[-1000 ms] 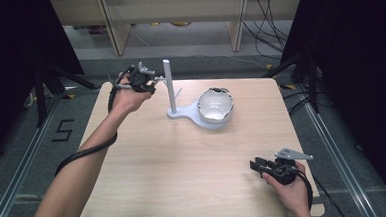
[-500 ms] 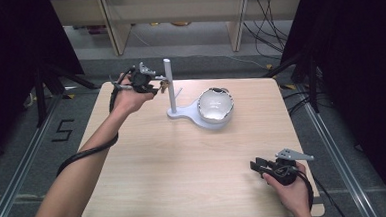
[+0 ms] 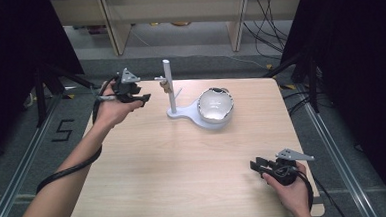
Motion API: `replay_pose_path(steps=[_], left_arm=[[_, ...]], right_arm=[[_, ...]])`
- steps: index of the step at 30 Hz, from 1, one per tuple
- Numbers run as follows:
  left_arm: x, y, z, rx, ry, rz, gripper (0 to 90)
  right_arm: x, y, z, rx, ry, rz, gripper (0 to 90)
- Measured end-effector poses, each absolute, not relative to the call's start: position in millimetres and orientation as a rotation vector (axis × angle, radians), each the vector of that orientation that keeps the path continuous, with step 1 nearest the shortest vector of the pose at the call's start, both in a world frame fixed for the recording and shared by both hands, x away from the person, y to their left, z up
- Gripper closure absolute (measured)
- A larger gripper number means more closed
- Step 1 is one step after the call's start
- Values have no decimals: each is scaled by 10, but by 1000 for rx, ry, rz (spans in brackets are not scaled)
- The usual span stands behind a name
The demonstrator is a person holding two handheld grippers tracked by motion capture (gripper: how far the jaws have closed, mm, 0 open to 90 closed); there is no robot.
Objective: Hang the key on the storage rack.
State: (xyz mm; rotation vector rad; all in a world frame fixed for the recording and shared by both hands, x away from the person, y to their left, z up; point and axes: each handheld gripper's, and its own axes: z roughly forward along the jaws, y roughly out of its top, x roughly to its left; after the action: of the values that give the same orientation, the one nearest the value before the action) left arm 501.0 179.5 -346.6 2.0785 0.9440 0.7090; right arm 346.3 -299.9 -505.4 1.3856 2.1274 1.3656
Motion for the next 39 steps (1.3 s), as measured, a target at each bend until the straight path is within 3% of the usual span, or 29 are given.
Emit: replay_pose_path(steps=[14, 39], left_arm=[[4440, 2250, -3736, 1952, 965, 677, 390], [3560, 2985, -4999, 1632, 1216, 678, 359]], right_arm=[[3444, -3005, -5045, 1374, 2124, 1371, 599], [3446, -2990, -5066, 1355, 2117, 1412, 536]])
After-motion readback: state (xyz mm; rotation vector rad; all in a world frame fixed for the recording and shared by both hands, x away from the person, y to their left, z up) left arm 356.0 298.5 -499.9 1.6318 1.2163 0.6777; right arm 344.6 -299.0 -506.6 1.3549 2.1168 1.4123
